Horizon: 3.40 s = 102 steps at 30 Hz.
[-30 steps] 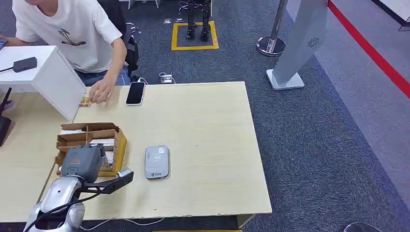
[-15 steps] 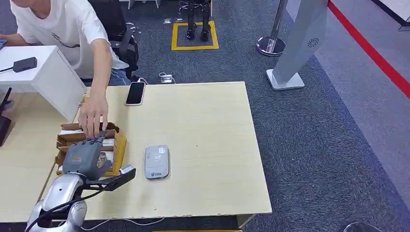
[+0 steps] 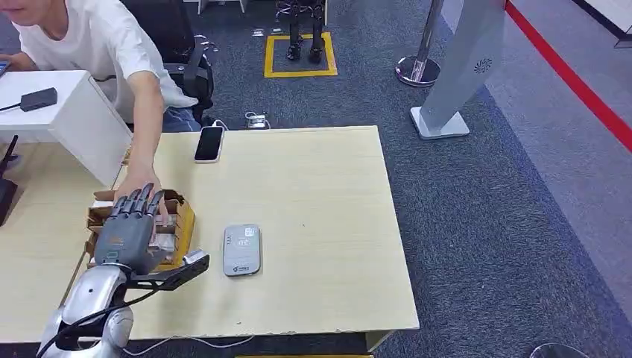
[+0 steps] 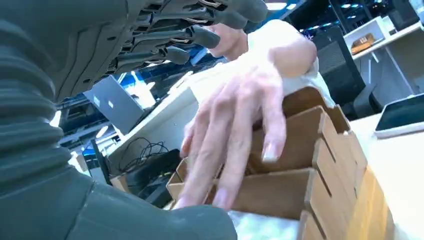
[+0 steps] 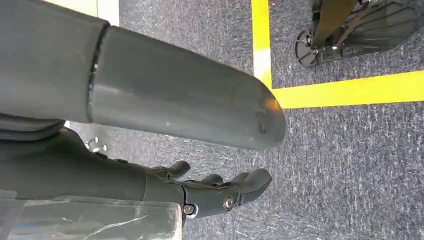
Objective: Pass the card to the sensor for recognition and then transmit it.
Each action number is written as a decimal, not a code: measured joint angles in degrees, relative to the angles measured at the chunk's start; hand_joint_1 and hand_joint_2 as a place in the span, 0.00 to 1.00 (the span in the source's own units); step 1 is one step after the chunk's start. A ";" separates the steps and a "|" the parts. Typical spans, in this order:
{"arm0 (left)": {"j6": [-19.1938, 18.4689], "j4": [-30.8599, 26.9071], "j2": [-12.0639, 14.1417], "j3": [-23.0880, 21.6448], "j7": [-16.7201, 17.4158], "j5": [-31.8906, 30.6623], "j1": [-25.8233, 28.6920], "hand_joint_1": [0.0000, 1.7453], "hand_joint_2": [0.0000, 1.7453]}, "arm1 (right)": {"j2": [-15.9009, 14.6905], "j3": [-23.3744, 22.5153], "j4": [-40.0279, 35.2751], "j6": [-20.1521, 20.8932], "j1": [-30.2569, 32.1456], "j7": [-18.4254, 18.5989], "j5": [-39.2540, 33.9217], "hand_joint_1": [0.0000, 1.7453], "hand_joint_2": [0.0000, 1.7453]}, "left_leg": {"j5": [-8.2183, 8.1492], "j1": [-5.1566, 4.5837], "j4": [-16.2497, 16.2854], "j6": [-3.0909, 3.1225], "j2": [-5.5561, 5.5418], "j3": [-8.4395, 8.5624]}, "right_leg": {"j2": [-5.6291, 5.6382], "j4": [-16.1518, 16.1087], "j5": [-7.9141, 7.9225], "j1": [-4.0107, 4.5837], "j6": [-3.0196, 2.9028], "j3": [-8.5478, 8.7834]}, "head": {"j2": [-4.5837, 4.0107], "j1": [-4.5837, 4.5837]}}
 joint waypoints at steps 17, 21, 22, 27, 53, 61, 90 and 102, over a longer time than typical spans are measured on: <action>0.00 -0.46 0.00 0.00 0.00 -0.02 -0.34 0.00 1.00 | 0.00 0.02 -0.07 0.00 0.01 0.00 -0.15 0.00 0.00 | 0.00 0.00 0.00 0.00 0.00 0.00 | 0.00 0.00 0.00 0.00 0.00 0.00 | 0.02 0.00; 0.00 -0.57 0.00 0.00 0.00 -0.02 -0.33 0.00 1.00 | 0.00 0.00 -0.09 0.00 0.00 0.00 -0.15 0.00 0.00 | 0.00 0.00 0.00 0.00 0.00 0.00 | 0.00 0.00 0.00 0.00 0.00 0.00 | 0.00 0.00; 0.00 -0.59 0.00 0.00 0.00 0.00 -0.34 0.00 1.00 | 0.00 0.00 -0.09 0.00 0.00 0.00 -0.15 0.00 0.00 | 0.00 0.00 0.00 0.00 0.00 0.00 | 0.00 0.00 0.00 0.00 0.00 0.00 | 0.00 0.00; 0.00 -0.66 0.00 0.00 0.00 0.00 -0.34 0.00 1.00 | 0.00 0.00 -0.09 0.00 0.00 0.00 -0.15 0.00 0.00 | 0.00 0.00 0.00 0.00 0.00 0.00 | 0.00 0.00 0.00 0.00 0.00 0.00 | 0.00 0.00; -2.32 -1.73 3.15 -0.63 -3.04 12.20 -0.37 0.00 1.00 | 0.00 0.00 -0.28 0.24 0.01 -0.20 0.50 0.00 0.00 | 0.00 0.00 0.00 0.00 0.00 0.00 | 0.00 0.00 0.00 0.00 0.00 0.00 | 0.00 0.02; -4.15 -3.39 7.39 -2.95 -3.50 23.46 1.44 0.00 1.00 | 0.00 0.00 -0.28 0.74 0.03 -0.46 0.87 0.00 0.00 | 0.00 0.00 -0.01 0.00 0.01 0.00 | 0.01 0.00 0.00 0.00 0.00 0.00 | 0.00 0.00; 4.59 -13.52 3.94 -5.86 -0.59 15.71 -8.35 0.00 1.00 | 0.09 0.00 -0.31 0.87 -0.01 0.09 -0.15 0.00 0.00 | 0.04 0.00 0.06 0.04 -0.07 -0.04 | -0.05 -0.01 0.08 0.00 0.02 0.01 | 0.00 0.00; 3.39 -14.73 1.53 -5.84 -0.52 11.10 -10.97 0.00 1.00 | 0.39 0.00 -0.37 0.90 0.02 0.26 0.11 0.00 0.00 | 0.04 0.00 0.06 0.04 -0.04 -0.04 | -0.02 -0.01 0.08 0.00 0.02 0.00 | 0.00 0.00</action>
